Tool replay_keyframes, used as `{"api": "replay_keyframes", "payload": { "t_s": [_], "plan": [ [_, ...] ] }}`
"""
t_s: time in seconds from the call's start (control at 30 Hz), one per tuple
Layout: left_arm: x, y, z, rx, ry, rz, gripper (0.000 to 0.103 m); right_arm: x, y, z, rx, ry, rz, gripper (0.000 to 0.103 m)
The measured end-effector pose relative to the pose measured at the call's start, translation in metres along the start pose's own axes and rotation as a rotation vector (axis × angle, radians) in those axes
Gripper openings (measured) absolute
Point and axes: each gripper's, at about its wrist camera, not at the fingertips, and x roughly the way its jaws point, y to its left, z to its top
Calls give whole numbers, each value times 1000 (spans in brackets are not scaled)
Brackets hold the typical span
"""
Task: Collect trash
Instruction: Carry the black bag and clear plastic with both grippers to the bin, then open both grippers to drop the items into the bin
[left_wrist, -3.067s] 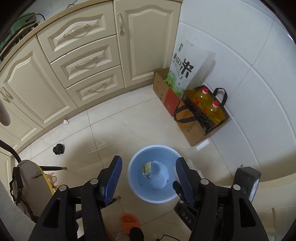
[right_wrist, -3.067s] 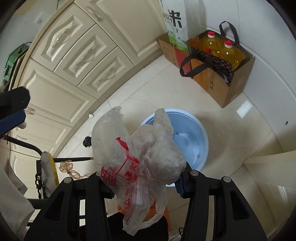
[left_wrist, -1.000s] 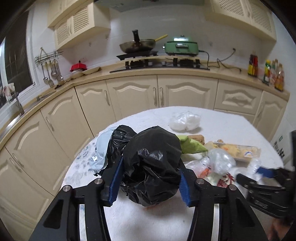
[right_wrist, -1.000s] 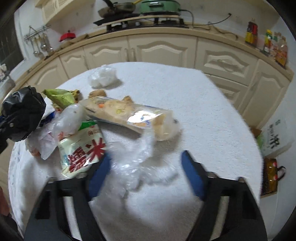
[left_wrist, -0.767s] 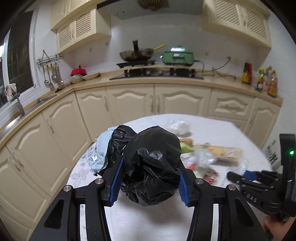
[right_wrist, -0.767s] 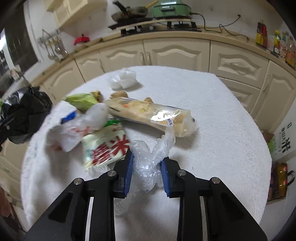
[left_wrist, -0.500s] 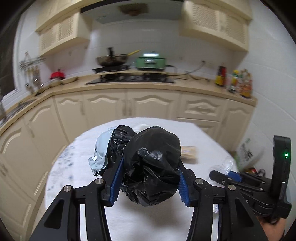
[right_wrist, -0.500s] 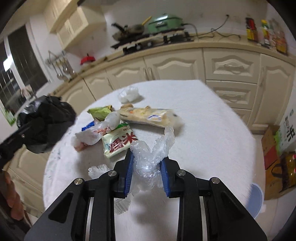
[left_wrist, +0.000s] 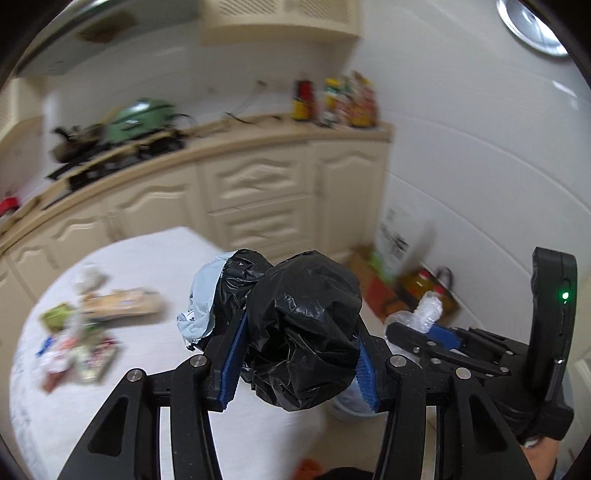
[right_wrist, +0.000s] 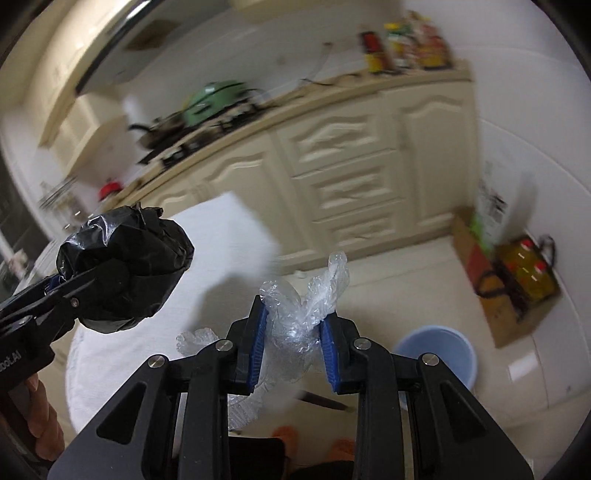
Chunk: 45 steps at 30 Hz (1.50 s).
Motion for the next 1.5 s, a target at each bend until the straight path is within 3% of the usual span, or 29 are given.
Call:
{"api": "replay_keyframes", "payload": {
  "t_s": [0.33,0.6,0.7,0.77,0.93,1.13,1.33,1.4,1.5],
  "plan": [
    [136,-70,31,151,234,-89,48,41,-133,-36,195,102,-129,28],
    [228,-96,44,180,368,-133,49,88,-191,-57,285,178,-168,28],
    [259,-93,60,178,392,-151,54,101,-207,-67,316,200,-181,28],
    [274,-93,67,181,390,-142,64,107,-214,-71,327,212,-188,28],
    [283,-99,61,189,382,-110,74,120,-225,-78,350,235,-196,28],
    [286,-105,60,166,356,-71,75,133,-229,-73,346,236,-212,29],
    [260,-104,63,142,310,-30,75,131,-220,-49,300,186,-235,35],
    [244,-103,65,132,300,-35,76,125,-214,-43,288,172,-250,40],
    [217,-100,70,113,262,-39,76,112,-203,-35,259,153,-271,70]
  ]
}}
